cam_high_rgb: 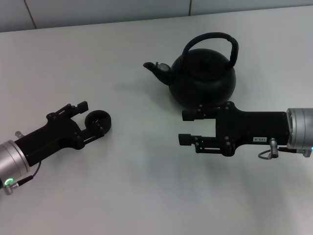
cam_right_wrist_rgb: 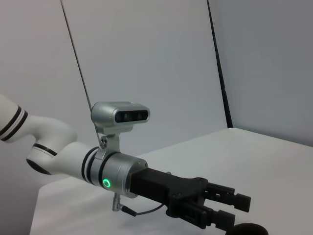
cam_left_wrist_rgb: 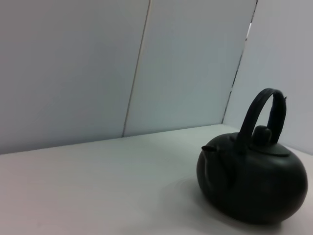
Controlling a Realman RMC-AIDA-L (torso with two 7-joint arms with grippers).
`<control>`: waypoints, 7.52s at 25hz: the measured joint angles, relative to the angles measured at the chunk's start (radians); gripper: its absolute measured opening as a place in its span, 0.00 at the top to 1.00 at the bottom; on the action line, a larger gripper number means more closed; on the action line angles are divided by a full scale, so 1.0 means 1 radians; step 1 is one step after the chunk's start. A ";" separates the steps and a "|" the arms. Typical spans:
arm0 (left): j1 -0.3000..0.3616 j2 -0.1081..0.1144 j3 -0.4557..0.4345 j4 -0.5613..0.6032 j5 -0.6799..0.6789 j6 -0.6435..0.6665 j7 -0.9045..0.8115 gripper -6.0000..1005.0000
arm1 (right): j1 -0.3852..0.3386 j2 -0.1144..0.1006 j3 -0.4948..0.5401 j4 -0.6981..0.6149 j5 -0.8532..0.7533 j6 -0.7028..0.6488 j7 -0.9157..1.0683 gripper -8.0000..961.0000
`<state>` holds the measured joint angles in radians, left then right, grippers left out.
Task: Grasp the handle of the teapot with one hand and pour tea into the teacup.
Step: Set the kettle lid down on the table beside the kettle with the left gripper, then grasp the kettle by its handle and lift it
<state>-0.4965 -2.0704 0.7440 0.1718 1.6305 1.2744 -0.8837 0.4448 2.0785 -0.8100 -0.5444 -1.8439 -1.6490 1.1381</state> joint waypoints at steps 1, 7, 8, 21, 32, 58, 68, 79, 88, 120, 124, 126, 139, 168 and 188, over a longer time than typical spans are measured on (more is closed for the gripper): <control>0.005 0.001 0.000 0.007 0.001 0.012 0.000 0.20 | 0.000 0.000 0.000 0.000 0.000 0.000 0.000 0.37; 0.026 0.001 0.000 0.042 0.001 0.048 -0.013 0.20 | 0.003 0.000 0.000 0.000 0.000 0.000 0.000 0.37; 0.033 0.001 0.002 0.061 0.001 0.057 -0.037 0.20 | 0.003 0.000 0.000 -0.001 0.000 0.000 0.000 0.37; 0.141 0.006 0.021 0.261 -0.001 0.288 -0.103 0.20 | 0.008 0.000 0.000 0.000 0.000 0.018 -0.001 0.37; 0.200 0.010 0.023 0.321 0.008 0.451 0.003 0.20 | 0.011 0.002 0.002 0.000 0.000 0.040 -0.002 0.37; 0.226 0.023 0.017 0.537 0.163 0.458 -0.180 0.20 | -0.058 0.001 0.005 0.002 0.164 0.151 -0.042 0.37; 0.219 0.015 0.016 0.558 0.217 0.442 -0.195 0.20 | -0.097 0.001 0.076 0.131 0.355 0.204 -0.276 0.37; 0.219 0.013 0.022 0.558 0.217 0.427 -0.196 0.20 | -0.090 0.002 0.210 0.241 0.359 0.252 -0.393 0.38; 0.217 0.013 0.025 0.554 0.217 0.420 -0.196 0.20 | -0.075 0.004 0.218 0.273 0.438 0.329 -0.394 0.38; 0.208 0.010 0.025 0.546 0.216 0.402 -0.196 0.20 | 0.029 0.005 0.223 0.329 0.478 0.491 -0.394 0.39; 0.205 0.009 0.025 0.546 0.216 0.402 -0.196 0.20 | 0.033 0.005 0.223 0.330 0.478 0.491 -0.394 0.39; 0.205 0.009 0.025 0.546 0.216 0.402 -0.196 0.20 | 0.034 0.005 0.225 0.330 0.486 0.493 -0.394 0.39; 0.205 0.009 0.025 0.543 0.216 0.396 -0.196 0.20 | 0.046 0.005 0.226 0.338 0.506 0.507 -0.394 0.40; 0.207 0.009 0.025 0.542 0.216 0.391 -0.196 0.20 | 0.068 0.005 0.223 0.362 0.506 0.516 -0.445 0.86; 0.210 0.012 0.025 0.542 0.216 0.391 -0.196 0.20 | 0.079 0.007 0.219 0.362 0.517 0.514 -0.446 0.87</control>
<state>-0.2865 -2.0585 0.7685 0.7134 1.8469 1.6659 -1.0799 0.5237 2.0860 -0.5912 -0.1821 -1.3268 -1.1347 0.6917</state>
